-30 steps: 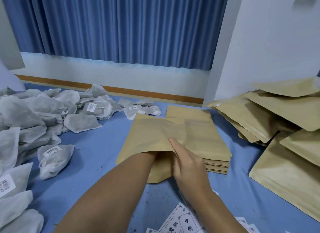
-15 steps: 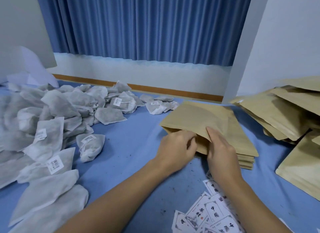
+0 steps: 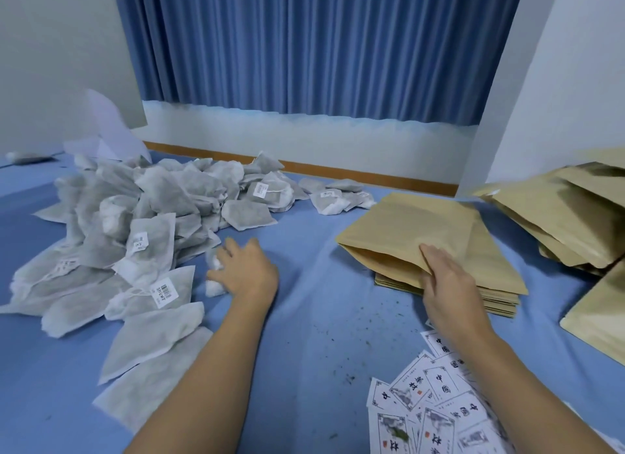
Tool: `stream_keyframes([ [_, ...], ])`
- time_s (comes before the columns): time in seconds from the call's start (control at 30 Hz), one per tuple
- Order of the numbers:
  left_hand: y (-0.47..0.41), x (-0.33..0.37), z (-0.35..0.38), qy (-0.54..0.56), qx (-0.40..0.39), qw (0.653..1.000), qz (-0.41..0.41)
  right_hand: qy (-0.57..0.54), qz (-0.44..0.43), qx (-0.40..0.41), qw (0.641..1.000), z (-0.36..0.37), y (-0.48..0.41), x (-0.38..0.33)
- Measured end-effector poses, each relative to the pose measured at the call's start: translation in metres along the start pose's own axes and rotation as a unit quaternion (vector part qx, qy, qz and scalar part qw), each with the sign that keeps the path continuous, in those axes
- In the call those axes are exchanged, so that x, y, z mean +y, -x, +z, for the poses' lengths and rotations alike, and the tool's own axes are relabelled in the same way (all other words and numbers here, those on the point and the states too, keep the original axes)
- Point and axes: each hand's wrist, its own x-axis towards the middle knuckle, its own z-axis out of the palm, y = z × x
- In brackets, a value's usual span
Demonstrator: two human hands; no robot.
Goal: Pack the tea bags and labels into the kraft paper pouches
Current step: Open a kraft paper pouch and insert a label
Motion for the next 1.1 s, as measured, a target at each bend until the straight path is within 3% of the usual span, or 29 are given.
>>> stream_keyframes([
  [0.13, 0.021, 0.019, 0.009, 0.14, 0.02, 0.983, 0.12, -0.009, 0.001, -0.003, 1.0, -0.001, 0.0, -0.001],
  [0.27, 0.064, 0.053, 0.009, 0.426, 0.035, 0.881, 0.202, -0.019, 0.006, 0.005, 1.0, -0.001, 0.001, -0.001],
  [0.37, 0.096, 0.072, 0.008, 0.493, 0.017, 0.823, 0.283, -0.034, 0.011, 0.02, 0.999, 0.0, 0.001, 0.0],
  [0.5, 0.116, 0.074, 0.026, 0.357, -0.086, 0.838, 0.403, -0.05, 0.011, 0.043, 0.998, 0.001, 0.0, 0.002],
  [0.57, 0.117, 0.07, 0.03, 0.276, -0.109, 0.856, 0.424, -0.054, 0.021, 0.051, 0.997, 0.001, 0.0, 0.004],
  [0.67, 0.117, 0.065, 0.027, 0.265, -0.143, 0.851, 0.43, -0.066, 0.059, 0.075, 0.993, 0.002, -0.001, 0.005],
  [0.9, 0.13, 0.075, 0.016, 0.253, -0.033, 0.81, 0.528, -0.116, 0.1, 0.109, 0.982, -0.001, -0.001, 0.003],
  [1.1, 0.125, 0.101, 0.023, 0.122, -0.004, 0.863, 0.49, -0.106, 0.073, 0.125, 0.984, 0.003, -0.001, 0.002],
])
